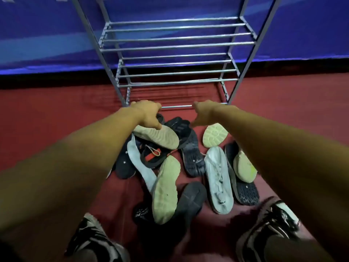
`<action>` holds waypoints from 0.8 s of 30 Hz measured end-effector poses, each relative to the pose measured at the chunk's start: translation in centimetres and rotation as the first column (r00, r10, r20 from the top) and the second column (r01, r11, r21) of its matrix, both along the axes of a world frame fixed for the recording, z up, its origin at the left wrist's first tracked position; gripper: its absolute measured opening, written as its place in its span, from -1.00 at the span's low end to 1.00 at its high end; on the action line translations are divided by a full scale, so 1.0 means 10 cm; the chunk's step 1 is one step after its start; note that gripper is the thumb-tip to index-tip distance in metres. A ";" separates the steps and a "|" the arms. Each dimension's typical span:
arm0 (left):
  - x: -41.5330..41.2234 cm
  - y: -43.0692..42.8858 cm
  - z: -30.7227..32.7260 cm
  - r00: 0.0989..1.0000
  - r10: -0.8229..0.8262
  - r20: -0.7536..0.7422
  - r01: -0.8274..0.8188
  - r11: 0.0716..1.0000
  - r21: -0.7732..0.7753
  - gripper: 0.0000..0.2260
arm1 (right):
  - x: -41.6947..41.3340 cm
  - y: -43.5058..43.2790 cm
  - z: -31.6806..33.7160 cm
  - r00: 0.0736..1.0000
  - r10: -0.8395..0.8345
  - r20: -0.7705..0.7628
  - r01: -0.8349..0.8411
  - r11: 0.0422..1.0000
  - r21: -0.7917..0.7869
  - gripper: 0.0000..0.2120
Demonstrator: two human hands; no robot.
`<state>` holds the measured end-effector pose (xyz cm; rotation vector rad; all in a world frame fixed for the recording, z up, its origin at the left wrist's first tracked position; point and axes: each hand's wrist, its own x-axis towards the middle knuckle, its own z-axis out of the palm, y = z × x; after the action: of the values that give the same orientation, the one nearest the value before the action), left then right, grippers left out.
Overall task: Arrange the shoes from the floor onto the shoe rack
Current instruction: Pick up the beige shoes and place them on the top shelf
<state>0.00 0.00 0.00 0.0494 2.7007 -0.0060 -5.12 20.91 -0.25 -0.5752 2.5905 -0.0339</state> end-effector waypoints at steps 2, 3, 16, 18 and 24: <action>-0.06 -0.04 -0.24 1.000 0.002 0.026 -0.002 1.000 0.007 -0.32 | -0.02 -0.12 -0.27 0.998 0.031 0.060 -0.031 0.999 0.004 -0.29; -0.06 -0.07 -0.41 0.998 0.018 0.052 -0.019 1.000 0.006 -0.32 | -0.02 -0.17 -0.44 0.995 0.038 0.090 -0.039 0.999 0.014 -0.32; -0.08 -0.32 -1.60 0.996 0.053 0.075 -0.064 0.986 0.151 -0.23 | 0.12 -0.72 -1.49 0.987 -0.004 0.163 0.019 0.996 -0.092 -0.24; -0.07 -0.32 -1.59 0.998 0.043 0.051 -0.050 0.986 0.161 -0.24 | 0.10 -0.70 -1.41 0.989 0.041 0.140 -0.030 0.996 -0.079 -0.24; 0.04 -0.21 -1.23 0.997 0.062 -0.054 -0.055 0.990 0.129 -0.31 | 0.07 -0.61 -0.92 0.988 0.090 0.126 -0.067 0.981 -0.180 -0.65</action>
<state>0.39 -2.07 -12.32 0.0087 2.7560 0.1853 -4.37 14.77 -9.45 -0.7130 2.4470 -0.2677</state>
